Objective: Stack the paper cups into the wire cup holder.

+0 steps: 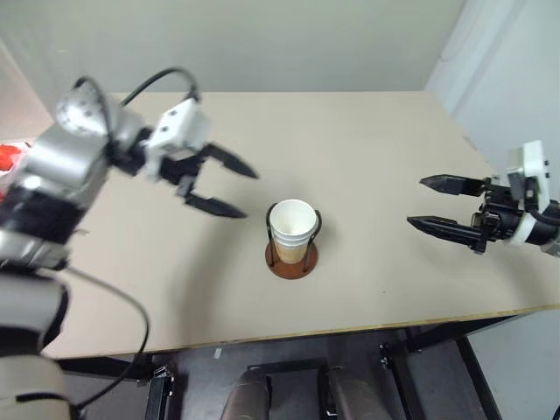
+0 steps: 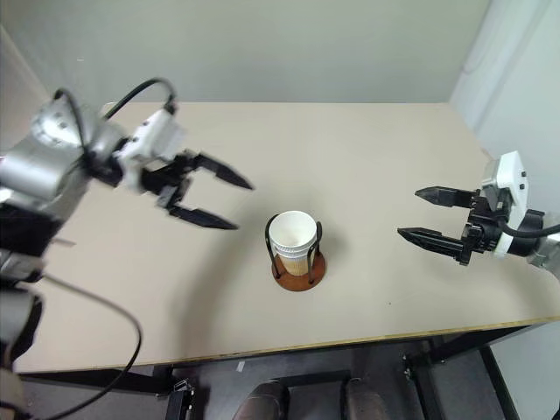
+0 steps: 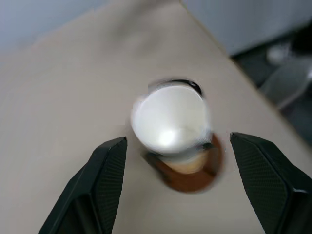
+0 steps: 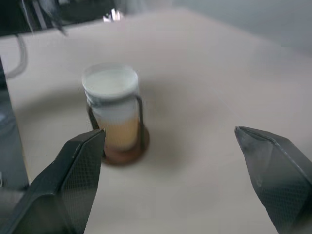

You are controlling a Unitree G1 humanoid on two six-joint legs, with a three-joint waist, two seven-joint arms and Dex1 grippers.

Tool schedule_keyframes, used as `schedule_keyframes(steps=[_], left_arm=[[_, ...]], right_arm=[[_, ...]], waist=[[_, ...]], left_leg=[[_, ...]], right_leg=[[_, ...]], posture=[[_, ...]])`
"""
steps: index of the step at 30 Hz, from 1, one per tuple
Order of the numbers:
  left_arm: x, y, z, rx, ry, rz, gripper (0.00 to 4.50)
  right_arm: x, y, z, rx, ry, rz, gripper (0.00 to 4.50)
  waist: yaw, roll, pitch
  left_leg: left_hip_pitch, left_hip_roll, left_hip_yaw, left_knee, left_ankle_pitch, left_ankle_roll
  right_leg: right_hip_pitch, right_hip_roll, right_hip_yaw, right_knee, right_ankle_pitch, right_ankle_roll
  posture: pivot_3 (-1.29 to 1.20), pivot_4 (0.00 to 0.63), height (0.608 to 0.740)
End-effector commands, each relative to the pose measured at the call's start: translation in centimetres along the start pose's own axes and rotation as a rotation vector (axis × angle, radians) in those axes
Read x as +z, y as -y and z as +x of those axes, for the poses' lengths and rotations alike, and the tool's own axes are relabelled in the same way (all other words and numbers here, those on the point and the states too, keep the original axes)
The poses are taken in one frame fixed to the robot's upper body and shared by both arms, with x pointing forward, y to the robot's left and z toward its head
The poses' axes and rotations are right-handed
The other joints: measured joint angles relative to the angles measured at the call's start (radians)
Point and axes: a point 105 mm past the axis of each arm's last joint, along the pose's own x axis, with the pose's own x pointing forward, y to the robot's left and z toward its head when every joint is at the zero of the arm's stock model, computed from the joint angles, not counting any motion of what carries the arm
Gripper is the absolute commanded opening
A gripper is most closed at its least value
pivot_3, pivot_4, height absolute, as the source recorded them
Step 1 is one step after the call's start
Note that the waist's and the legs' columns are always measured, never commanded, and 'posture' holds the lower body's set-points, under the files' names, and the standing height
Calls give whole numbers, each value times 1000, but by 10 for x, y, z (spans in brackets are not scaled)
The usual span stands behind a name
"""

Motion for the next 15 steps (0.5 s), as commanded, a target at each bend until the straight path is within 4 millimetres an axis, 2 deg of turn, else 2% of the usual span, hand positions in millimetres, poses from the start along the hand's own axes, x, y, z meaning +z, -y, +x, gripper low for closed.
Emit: schedule_keyframes(steps=[1, 3, 5, 9, 15], left_arm=[[-15, 4, -35, 190, 43, -149, 3664], [-42, 9, -54, 325, 54, -269, 3664], [-57, 20, -63, 406, 89, -351, 3664], [-69, 37, -68, 496, 116, -421, 3664], [-68, 42, -71, 563, 130, -434, 3664]], right_arm=[[0, 14, -5, 7, -33, -49, 4500], [-3, 25, -3, -5, -44, -50, 4500], [-4, 31, 3, -3, -33, -38, 4500], [-7, 35, 14, 36, -38, -31, 4500], [-7, 43, 22, 52, -43, -32, 4500]], waist=[[0, 0, 0], [1, 1, 0], [0, 1, 0], [6, 0, -1], [9, 0, -1]], left_leg=[[0, 0, 0, -1, 0, 0], [1, 0, 0, -3, 0, 0], [2, 0, 0, -5, 0, 0], [2, 1, 1, -6, 0, 0], [4, 0, 1, -6, 1, -2]], right_leg=[[0, 0, 0, 0, -1, -1], [-1, 0, 0, 1, -2, -4], [-2, -1, 0, 3, -5, -12], [-4, -1, -1, 8, -7, -18], [-7, -2, -1, 14, -6, -25]], posture=[[0, 150, 740], [0, 150, 740], [0, 150, 740], [0, 150, 740], [0, 150, 740]])
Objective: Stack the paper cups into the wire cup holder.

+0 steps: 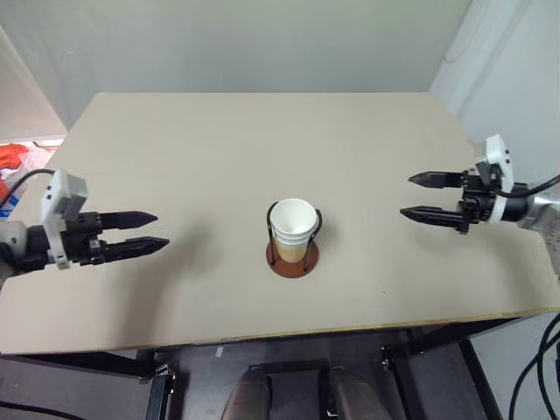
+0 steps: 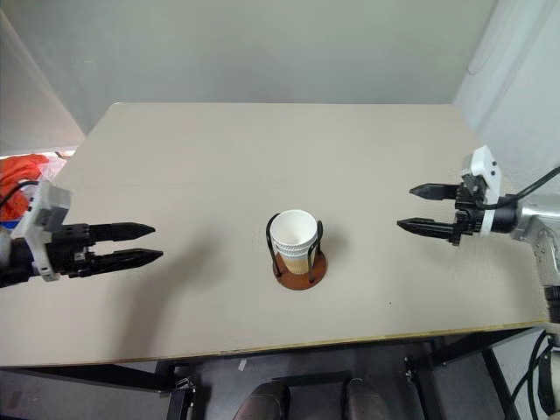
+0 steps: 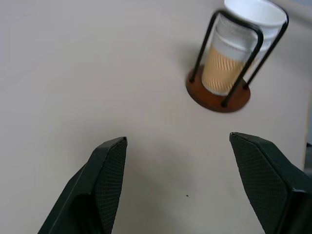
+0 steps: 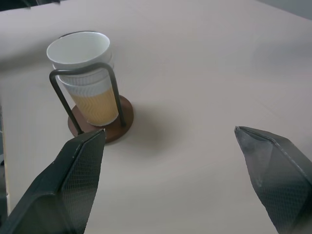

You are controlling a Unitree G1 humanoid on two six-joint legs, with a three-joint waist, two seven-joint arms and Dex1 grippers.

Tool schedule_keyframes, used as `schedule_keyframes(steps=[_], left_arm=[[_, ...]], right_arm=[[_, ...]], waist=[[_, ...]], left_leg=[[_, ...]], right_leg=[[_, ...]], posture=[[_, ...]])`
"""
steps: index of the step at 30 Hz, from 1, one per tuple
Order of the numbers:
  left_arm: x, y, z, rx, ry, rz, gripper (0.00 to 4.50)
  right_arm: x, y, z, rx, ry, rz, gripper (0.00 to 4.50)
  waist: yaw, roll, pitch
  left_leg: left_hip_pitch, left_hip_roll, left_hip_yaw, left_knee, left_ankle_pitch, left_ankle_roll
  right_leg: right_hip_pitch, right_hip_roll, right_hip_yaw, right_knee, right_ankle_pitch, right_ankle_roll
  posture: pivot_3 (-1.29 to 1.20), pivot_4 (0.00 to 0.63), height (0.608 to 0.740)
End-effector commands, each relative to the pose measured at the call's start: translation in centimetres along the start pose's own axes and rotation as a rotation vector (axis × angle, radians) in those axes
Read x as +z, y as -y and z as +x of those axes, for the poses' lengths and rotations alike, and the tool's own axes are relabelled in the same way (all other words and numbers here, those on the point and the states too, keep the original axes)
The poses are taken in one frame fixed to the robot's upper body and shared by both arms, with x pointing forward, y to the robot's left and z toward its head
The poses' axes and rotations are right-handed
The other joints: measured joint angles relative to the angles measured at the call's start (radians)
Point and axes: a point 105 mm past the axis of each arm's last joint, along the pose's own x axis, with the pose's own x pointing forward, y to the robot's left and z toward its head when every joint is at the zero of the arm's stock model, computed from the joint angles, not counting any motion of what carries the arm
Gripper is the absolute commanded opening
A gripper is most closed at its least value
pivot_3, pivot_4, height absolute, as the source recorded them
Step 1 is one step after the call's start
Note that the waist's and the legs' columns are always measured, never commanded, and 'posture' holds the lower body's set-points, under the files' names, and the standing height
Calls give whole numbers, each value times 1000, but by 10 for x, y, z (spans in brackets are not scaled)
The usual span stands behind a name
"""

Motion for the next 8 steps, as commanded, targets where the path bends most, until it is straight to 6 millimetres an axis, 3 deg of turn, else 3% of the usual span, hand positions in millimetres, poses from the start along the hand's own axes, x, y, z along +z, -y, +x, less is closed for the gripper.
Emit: schedule_keyframes(steps=[1, 8], left_arm=[[11, 3, -2, 24, 33, 32, 3664], [11, 5, 3, 32, 41, 16, 3664]], right_arm=[[10, 2, 0, 9, 16, -43, 4500], [10, 3, 0, 16, 12, -48, 4500]], waist=[[-3, 0, 0], [-10, 0, 0]], left_leg=[[1, 0, 0, 0, 0, 0], [3, 0, 0, 0, 1, -1]], right_leg=[[0, 0, 0, 0, 0, -1], [0, 1, 1, 2, 1, -4]], posture=[[0, 150, 740], [0, 150, 740]])
